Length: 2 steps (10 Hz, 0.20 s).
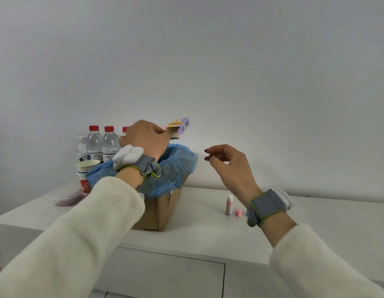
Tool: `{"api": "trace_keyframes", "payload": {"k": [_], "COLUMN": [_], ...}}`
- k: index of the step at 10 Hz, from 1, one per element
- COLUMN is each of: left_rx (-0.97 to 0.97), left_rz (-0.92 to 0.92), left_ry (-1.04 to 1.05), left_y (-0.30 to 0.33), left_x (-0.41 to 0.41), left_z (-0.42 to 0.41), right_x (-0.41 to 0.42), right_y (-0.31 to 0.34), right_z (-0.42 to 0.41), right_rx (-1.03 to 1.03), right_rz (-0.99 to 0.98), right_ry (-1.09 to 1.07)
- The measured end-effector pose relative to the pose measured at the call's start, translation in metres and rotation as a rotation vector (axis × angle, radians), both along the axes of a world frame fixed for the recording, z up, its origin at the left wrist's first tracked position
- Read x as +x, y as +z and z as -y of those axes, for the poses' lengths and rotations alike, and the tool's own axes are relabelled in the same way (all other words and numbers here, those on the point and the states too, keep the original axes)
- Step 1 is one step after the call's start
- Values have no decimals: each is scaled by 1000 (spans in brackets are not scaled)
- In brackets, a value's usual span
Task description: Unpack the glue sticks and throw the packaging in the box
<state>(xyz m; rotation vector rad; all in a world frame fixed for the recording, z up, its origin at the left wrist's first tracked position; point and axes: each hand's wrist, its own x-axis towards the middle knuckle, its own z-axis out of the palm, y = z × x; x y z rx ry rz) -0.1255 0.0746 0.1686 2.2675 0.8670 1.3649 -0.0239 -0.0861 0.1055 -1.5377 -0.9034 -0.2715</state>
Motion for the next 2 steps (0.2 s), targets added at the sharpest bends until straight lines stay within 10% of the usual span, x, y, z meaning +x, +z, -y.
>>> {"api": "trace_keyframes", "payload": {"k": [2], "left_rx": [-7], "left_rz": [7], "left_ry": [123], "left_y": [-12], "left_x": [-2], "left_z": [-16], "right_x": [-5], "right_y": [1], "right_z": [2], "right_rx": [-11], "right_rz": [-2], "right_ry": [-21]}}
